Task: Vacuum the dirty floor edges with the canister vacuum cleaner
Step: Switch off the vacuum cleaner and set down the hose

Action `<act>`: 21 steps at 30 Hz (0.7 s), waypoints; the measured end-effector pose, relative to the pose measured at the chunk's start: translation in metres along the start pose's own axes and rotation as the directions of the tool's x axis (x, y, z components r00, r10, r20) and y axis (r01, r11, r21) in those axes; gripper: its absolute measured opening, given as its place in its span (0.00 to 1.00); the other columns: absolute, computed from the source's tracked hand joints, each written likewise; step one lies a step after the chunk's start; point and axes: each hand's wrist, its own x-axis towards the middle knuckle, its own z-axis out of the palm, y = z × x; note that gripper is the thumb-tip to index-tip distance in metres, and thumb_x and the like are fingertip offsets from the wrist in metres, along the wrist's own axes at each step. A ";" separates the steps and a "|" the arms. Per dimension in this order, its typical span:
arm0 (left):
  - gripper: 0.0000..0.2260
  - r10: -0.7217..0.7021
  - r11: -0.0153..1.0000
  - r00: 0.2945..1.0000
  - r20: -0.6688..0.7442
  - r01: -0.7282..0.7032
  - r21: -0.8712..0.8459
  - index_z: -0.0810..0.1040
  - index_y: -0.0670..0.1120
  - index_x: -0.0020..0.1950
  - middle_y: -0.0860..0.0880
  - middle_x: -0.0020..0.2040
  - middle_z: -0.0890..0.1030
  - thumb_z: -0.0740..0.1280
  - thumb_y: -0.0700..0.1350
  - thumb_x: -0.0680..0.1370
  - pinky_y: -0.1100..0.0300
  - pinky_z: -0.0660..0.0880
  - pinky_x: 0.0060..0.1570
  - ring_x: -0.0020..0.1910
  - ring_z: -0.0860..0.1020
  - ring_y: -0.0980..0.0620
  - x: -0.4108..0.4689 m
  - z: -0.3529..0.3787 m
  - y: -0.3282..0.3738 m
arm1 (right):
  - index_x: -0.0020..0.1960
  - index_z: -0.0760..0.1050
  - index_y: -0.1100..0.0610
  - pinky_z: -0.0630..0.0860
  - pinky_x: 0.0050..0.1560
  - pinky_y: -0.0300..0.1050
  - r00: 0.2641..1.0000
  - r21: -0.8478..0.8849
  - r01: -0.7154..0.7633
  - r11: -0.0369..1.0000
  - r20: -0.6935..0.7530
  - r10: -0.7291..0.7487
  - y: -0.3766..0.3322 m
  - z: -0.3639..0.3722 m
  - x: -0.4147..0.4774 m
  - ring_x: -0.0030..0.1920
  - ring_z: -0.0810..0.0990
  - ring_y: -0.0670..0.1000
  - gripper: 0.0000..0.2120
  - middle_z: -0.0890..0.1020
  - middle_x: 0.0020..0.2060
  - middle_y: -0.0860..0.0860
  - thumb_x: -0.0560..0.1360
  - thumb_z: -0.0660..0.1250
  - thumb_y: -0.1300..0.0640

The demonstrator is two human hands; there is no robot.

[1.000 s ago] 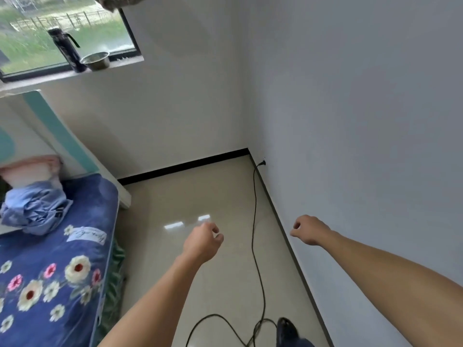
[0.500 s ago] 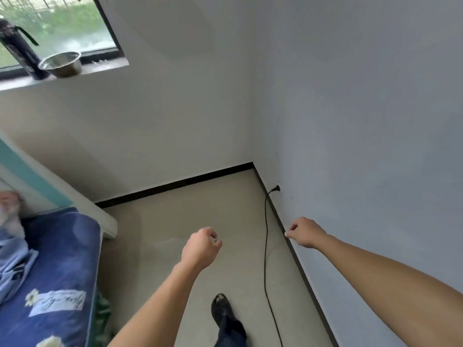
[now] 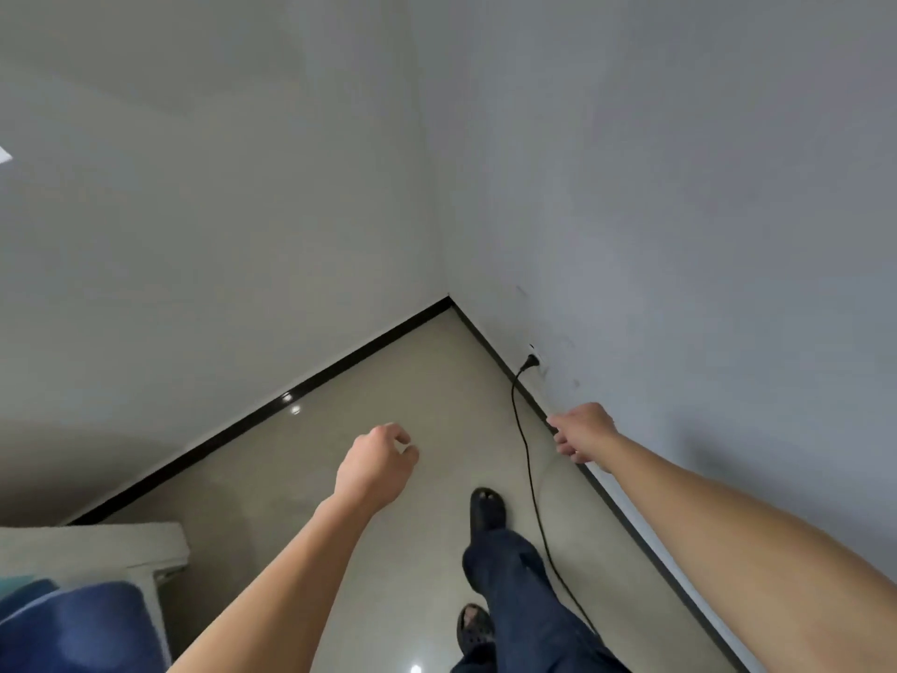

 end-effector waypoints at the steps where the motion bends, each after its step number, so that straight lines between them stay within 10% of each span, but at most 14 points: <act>1: 0.09 0.001 1.000 1.000 0.021 -0.001 0.004 0.78 0.50 0.54 0.49 0.44 0.82 0.64 0.51 0.76 0.58 0.74 0.41 0.43 0.79 0.47 0.020 0.002 -0.003 | 0.41 0.74 0.58 0.75 0.34 0.45 0.999 0.032 -0.038 0.999 -0.001 0.038 -0.006 0.009 0.019 0.35 0.81 0.53 0.07 0.82 0.37 0.56 0.76 0.68 0.56; 16: 0.07 0.018 0.998 0.973 0.229 -0.033 0.058 0.79 0.49 0.52 0.48 0.38 0.82 0.64 0.48 0.77 0.59 0.73 0.41 0.40 0.79 0.49 0.347 0.097 -0.069 | 0.38 0.74 0.60 0.75 0.33 0.45 0.911 0.299 -0.319 0.899 -0.164 0.377 -0.013 0.131 0.321 0.33 0.80 0.56 0.10 0.82 0.38 0.60 0.76 0.69 0.57; 21: 0.05 0.057 0.992 0.950 0.306 -0.089 0.092 0.79 0.51 0.48 0.48 0.42 0.82 0.65 0.48 0.75 0.55 0.76 0.47 0.44 0.79 0.46 0.418 0.147 -0.096 | 0.59 0.75 0.61 0.81 0.51 0.55 0.839 0.430 -0.258 0.865 -0.345 0.422 0.002 0.160 0.411 0.45 0.81 0.56 0.23 0.81 0.49 0.57 0.75 0.67 0.44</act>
